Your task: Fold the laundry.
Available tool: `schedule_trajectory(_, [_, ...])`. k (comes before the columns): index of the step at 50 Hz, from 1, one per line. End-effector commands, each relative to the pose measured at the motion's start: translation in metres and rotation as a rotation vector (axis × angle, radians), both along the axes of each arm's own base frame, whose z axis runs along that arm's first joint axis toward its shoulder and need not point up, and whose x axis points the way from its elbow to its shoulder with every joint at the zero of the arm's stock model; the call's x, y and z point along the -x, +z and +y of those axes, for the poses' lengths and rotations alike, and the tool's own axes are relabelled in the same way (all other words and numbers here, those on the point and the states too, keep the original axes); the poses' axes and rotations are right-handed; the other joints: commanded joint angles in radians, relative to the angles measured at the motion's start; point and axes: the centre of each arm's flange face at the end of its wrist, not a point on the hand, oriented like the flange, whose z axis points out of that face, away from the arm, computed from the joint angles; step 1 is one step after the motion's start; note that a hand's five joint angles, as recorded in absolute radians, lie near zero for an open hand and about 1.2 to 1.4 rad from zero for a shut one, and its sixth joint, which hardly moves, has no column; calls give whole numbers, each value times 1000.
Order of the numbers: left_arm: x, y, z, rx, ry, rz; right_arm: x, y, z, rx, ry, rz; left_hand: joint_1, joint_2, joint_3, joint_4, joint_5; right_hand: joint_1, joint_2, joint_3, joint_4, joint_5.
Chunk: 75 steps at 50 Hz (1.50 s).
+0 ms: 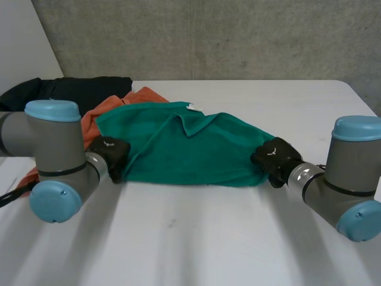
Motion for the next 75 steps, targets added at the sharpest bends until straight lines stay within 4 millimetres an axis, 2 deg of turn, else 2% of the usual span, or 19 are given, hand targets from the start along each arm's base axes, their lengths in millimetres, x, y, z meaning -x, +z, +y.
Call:
schedule_trajectory(1, [2,-7,9,-64,-23,-26,-3,2,3,9,-14,3,141,143,145,143,147,272,219,209,201,235])
schedule_trajectory(14, [-9,-14,-11,-38,52,-16,-1,7,22,-15,1,3,144,146,148,146,150,272,219,209,201,235])
schedule_trajectory(23, [-3,-13,-13,3,39,11,-1,14,32,-9,15,0,111,114,116,114,118,272,219,209,201,235])
schedule_trajectory(36, [2,-21,-16,17,11,11,-3,14,35,-19,10,-11,76,79,80,79,83,272,219,209,201,235])
schedule_trajectory(37, [3,-22,-17,21,9,8,-3,14,35,-23,8,-14,88,90,92,90,95,272,219,209,201,235])
schedule_trajectory(41, [4,-20,-23,46,-1,-8,-2,20,38,-44,-2,-36,562,564,566,564,569,272,219,209,201,235])
schedule_trajectory(48, [4,-3,-31,95,-2,20,2,34,75,-206,16,-39,563,566,567,566,570,272,219,209,201,235])
schedule_trajectory(49, [6,4,-31,108,-13,38,0,33,96,-298,58,-15,563,566,567,566,570,272,219,209,201,235])
schedule_trajectory(52, [10,17,-32,140,-40,77,-6,31,138,-472,160,21,563,566,567,566,570,272,219,209,201,235])
schedule_trajectory(53, [14,27,-32,166,-63,106,-12,32,165,-570,245,36,563,566,567,566,570,272,219,209,201,235])
schedule_trajectory(56, [21,43,-30,210,-99,140,-23,36,186,-624,324,5,563,566,567,566,570,272,219,209,201,235])
schedule_trajectory(57, [27,53,-26,238,-128,157,-31,37,190,-641,312,-27,563,566,567,566,570,36,-16,-27,-35,-1])
schedule_trajectory(59, [33,63,-21,264,-147,168,-38,37,185,-640,263,-64,563,566,567,566,570,-343,-396,-406,-415,-381])
schedule_trajectory(60, [35,69,-19,282,-156,174,-40,39,178,-630,227,-88,563,566,567,566,570,-400,-453,-463,-472,-437])
schedule_trajectory(61, [39,79,-13,307,-169,179,-43,47,157,-588,134,-147,563,566,567,566,570,-488,-541,-551,-559,-525])
schedule_trajectory(64, [43,90,-7,338,-190,177,-38,69,117,-481,-35,-239,563,566,567,566,570,-787,-840,-850,-859,-825])
schedule_trajectory(65, [45,98,-1,354,-205,171,-28,84,88,-401,-145,-287,563,566,567,566,570,-835,-887,-897,-906,-872])
schedule_trajectory(69, [48,117,16,393,-244,166,-12,110,48,-284,-267,-312,563,566,567,566,570,-844,-897,-907,-915,-881])
schedule_trajectory(75, [54,136,44,432,-325,186,-22,109,33,-280,-252,-288,563,566,567,566,570,-897,-949,-960,-968,-934])
